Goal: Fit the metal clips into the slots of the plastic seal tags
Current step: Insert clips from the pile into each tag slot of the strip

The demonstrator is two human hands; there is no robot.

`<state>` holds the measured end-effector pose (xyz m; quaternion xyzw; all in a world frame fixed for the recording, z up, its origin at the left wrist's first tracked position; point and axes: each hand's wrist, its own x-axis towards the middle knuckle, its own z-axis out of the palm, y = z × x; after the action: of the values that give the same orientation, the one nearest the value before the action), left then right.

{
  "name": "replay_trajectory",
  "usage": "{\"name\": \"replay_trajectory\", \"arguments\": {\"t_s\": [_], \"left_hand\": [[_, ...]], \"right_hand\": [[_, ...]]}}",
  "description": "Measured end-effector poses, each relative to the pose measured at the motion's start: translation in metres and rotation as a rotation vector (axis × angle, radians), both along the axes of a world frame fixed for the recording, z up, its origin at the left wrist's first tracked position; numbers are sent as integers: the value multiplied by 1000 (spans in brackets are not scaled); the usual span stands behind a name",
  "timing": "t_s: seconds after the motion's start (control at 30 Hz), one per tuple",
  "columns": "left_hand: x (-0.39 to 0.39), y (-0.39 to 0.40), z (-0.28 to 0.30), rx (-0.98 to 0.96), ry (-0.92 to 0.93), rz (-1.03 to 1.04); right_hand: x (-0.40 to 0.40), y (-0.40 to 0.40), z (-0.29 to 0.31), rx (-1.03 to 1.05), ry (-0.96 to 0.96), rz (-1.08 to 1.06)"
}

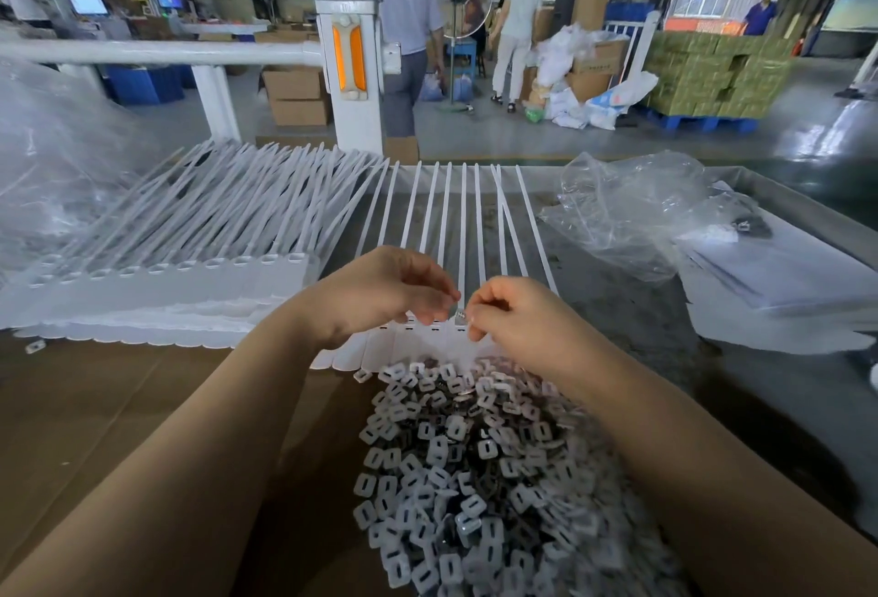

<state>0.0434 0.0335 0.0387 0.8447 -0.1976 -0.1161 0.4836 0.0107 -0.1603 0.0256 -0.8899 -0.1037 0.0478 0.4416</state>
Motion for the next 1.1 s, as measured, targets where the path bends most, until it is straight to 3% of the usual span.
{"name": "replay_trajectory", "arguments": {"t_s": [0.17, 0.57, 0.77, 1.1], "left_hand": [[0, -3, 0, 36, 22, 7], [-3, -14, -1, 63, 1, 64], [-2, -25, -13, 46, 14, 328], [-4, -37, -24, 254, -65, 410]], "right_hand": [[0, 1, 3, 67, 37, -60], [1, 1, 2, -27, -47, -61], [2, -2, -1, -377, -117, -54], [3, -2, -5, -427, -131, -26]]}}
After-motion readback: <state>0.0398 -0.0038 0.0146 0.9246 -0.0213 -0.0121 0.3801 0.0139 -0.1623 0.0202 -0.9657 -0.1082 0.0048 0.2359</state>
